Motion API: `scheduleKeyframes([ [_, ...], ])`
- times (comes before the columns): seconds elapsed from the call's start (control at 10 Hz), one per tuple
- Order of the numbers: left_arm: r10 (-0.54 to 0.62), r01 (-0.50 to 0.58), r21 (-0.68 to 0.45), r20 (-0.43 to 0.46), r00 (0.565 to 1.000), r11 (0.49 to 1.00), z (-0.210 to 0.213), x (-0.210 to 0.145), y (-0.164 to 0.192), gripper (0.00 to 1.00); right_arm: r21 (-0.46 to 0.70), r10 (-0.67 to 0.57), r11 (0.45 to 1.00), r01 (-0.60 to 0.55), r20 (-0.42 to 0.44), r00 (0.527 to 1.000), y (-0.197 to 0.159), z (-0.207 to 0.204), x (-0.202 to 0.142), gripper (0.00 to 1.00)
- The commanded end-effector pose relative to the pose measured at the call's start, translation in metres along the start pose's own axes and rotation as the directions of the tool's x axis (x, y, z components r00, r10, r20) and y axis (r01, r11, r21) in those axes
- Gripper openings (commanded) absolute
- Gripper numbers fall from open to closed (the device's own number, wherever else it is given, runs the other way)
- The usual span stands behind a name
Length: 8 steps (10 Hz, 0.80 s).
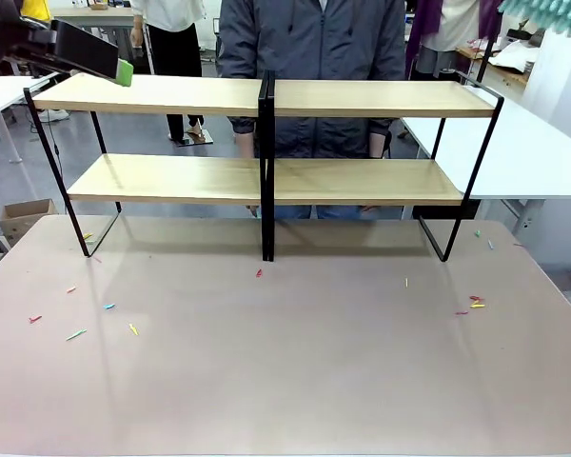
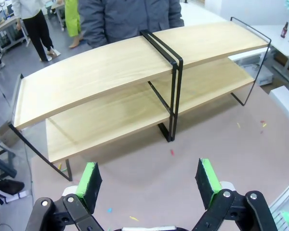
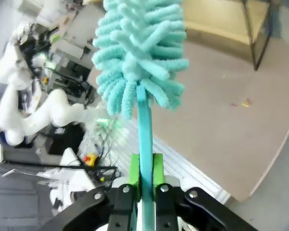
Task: Clean the shelves.
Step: Clean another randomly selected level of the Shelf with the Duster.
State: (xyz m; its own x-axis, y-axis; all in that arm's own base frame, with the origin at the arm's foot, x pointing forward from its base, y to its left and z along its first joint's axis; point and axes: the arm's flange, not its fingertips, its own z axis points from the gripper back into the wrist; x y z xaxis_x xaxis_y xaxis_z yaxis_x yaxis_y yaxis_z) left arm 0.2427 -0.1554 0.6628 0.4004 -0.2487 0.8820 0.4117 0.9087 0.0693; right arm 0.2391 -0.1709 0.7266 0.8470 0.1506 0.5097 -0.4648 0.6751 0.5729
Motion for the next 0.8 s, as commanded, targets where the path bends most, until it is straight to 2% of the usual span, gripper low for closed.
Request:
scheduleKeyframes([
  [0.0,0.003,-0.003,-0.005,0.005,1.0,1.0,-0.0015,-0.0022,0.0016,1.0,0.034,0.034,0.999,-0.033,-0.022,0.999,0.0087,0.0107,-0.0109,0.12],
  [0.7,0.003,-0.003,-0.005,0.005,1.0,1.0,-0.0015,-0.0022,0.0016,1.0,0.034,0.034,0.999,-0.033,-0.022,0.999,0.0087,0.0107,-0.0109,0.12],
])
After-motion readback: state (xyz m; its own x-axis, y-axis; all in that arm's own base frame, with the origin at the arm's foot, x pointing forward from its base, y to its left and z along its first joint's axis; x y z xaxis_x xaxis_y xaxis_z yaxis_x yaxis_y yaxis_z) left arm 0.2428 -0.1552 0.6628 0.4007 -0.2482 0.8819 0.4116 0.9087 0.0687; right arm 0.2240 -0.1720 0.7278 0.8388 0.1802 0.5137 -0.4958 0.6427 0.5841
